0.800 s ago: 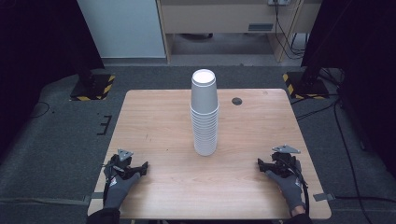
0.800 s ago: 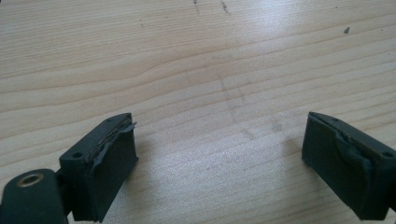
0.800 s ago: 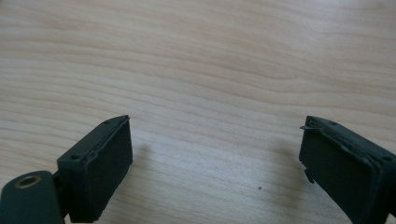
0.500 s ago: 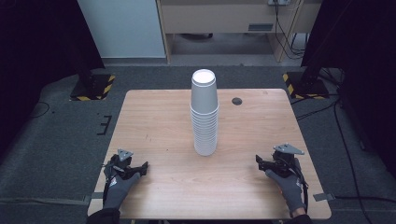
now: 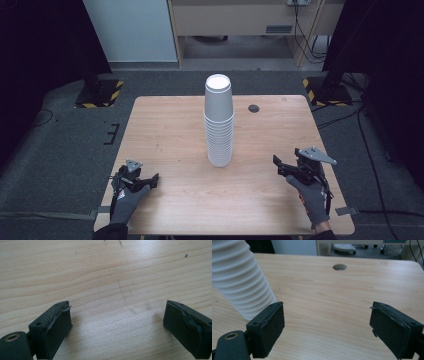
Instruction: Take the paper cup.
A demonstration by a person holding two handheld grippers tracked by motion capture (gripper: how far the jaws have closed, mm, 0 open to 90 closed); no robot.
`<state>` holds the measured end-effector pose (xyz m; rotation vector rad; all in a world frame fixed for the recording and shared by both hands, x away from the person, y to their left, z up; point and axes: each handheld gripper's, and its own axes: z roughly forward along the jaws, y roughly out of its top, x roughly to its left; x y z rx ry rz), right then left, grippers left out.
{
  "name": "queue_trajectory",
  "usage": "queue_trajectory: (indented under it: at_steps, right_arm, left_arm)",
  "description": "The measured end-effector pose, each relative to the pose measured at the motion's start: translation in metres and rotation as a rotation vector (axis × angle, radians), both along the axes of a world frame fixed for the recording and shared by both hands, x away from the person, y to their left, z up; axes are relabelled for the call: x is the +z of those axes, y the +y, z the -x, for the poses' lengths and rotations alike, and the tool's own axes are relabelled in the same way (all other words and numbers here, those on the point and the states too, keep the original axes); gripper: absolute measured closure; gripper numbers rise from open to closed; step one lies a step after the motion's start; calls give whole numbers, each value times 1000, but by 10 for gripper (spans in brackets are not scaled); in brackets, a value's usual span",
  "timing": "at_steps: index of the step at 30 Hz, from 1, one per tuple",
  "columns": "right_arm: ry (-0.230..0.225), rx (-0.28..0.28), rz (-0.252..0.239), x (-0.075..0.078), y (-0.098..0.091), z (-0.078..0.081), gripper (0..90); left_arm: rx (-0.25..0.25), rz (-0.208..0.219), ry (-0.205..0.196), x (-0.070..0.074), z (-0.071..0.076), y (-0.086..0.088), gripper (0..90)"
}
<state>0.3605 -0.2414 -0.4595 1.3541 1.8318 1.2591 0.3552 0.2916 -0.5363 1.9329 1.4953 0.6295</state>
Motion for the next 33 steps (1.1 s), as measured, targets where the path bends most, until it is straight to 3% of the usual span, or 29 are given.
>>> queue_trajectory:
  at_steps: [9, 24, 33]
  right_arm:
    - [-98, 35, -41, 32, 13, 4, 125]
    - [-168, 46, -66, 70, 29, 0, 126]
    - [-210, 80, -81, 93, 45, -5, 124]
  left_arm:
    - [-1, 0, 0, 0, 0, 0, 69]
    - [-1, 0, 0, 0, 0, 0, 68]
    - [-2, 0, 1, 0, 0, 0, 64]
